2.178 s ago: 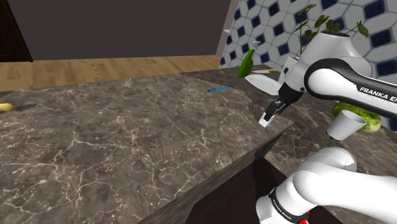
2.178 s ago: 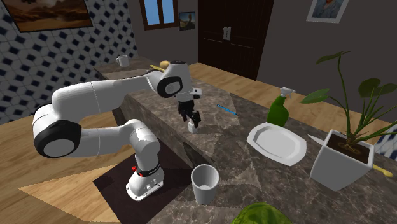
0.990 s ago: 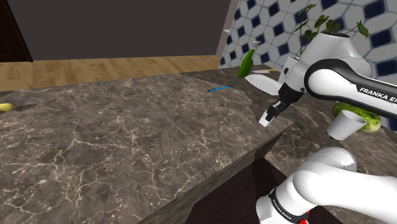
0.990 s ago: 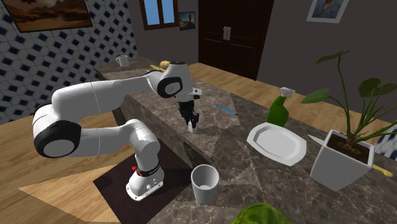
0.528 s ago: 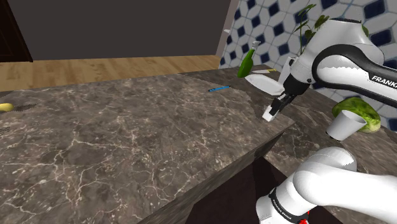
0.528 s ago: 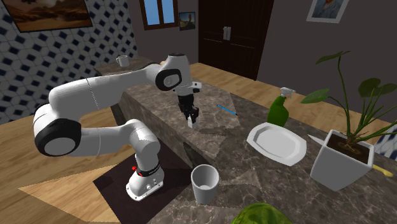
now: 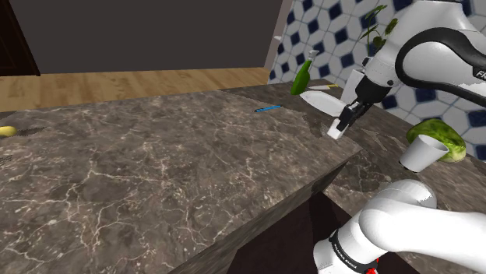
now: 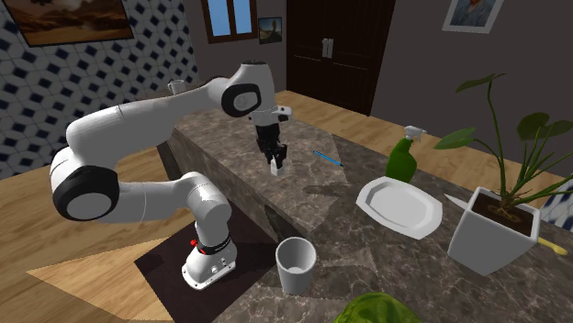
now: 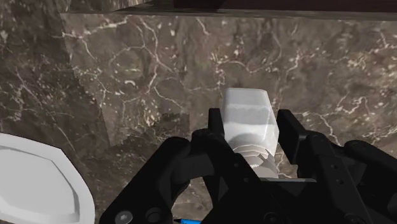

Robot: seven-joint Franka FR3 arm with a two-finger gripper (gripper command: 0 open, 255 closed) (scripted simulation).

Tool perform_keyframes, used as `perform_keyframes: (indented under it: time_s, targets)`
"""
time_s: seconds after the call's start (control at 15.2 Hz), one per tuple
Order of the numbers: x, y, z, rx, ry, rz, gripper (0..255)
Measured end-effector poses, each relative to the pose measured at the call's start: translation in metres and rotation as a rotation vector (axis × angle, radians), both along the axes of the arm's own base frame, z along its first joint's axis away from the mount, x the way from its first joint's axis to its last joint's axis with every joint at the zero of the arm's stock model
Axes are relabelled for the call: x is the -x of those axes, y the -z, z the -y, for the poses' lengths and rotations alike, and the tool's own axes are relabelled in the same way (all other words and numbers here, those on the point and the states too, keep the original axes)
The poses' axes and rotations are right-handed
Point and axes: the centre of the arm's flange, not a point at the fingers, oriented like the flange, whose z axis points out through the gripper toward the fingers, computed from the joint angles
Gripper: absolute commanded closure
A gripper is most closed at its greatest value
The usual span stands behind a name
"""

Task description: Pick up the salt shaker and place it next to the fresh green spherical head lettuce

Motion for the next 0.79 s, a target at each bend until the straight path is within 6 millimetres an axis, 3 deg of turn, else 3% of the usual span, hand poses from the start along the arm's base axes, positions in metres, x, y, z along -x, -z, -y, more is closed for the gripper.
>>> perform_keyframes:
  time_s: [0.79]
  targets:
    - [0.000,-0.062,0.000,0.000,0.000,0.000,255]
